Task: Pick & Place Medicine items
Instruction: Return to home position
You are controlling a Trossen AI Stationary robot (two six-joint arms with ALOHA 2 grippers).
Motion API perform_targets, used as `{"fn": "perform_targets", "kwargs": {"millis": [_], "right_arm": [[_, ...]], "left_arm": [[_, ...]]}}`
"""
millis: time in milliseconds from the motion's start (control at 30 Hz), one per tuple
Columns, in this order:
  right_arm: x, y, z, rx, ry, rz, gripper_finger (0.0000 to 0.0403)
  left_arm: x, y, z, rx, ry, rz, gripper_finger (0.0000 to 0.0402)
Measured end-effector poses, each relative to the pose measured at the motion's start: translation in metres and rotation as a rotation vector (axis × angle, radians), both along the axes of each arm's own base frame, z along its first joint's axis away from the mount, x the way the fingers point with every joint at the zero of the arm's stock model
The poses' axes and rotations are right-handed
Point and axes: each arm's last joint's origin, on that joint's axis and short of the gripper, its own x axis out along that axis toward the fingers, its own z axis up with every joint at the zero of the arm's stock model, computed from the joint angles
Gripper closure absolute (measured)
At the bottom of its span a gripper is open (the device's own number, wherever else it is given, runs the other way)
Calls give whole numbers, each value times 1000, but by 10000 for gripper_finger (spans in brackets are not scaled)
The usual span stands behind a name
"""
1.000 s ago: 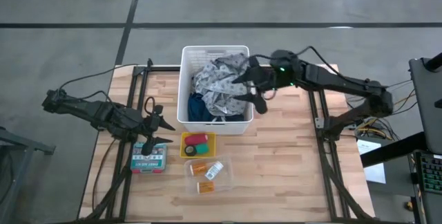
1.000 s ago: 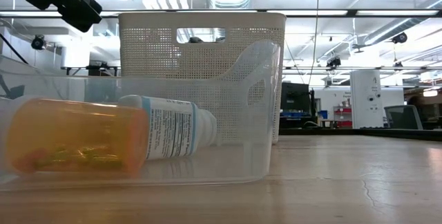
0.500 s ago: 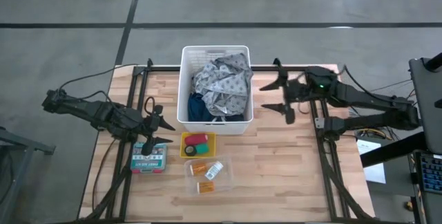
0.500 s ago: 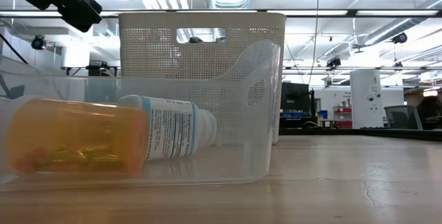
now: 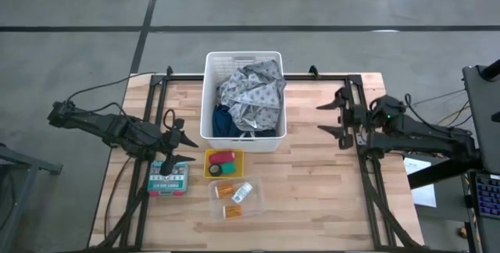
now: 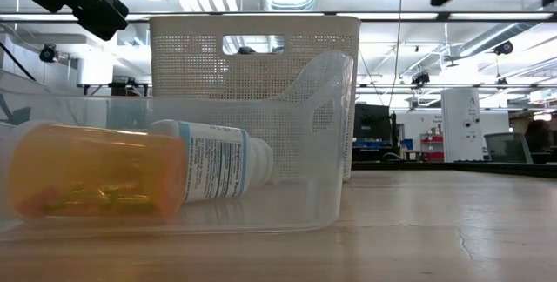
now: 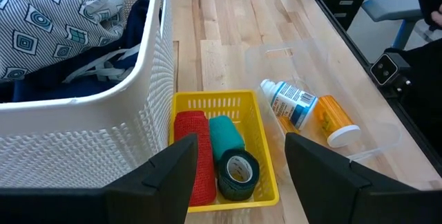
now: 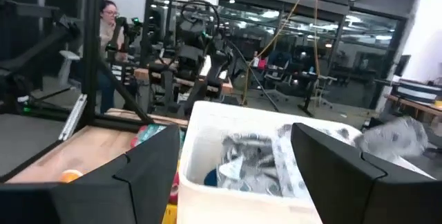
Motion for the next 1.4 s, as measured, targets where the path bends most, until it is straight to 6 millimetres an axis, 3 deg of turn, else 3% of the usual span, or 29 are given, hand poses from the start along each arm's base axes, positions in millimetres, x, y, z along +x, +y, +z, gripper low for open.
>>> {"fn": "perform_targets", "kwargs": {"millis": [133,333,600,833,1033,1200,1400], "right_arm": [[-12,1,-21,10,-19,-63,131],[-30,1,-35,62,-97,-198,131],[-49,6,-56,115,-95,-189,131],[-44,5,-68,156,-44,-183,131],[-42,4,-74,148,-100,-176,131],[-34,3,-95,107,-199,-168,131],[-33,2,-99,104,-163,-180,131]], "left_arm": [[0,0,0,0,0,0,176],[0,0,0,0,0,0,176],[0,0,0,0,0,0,176],[0,0,0,0,0,0,176],[0,0,0,0,0,0,176],[0,0,0,0,0,0,176],[0,0,0,0,0,0,176]]}}
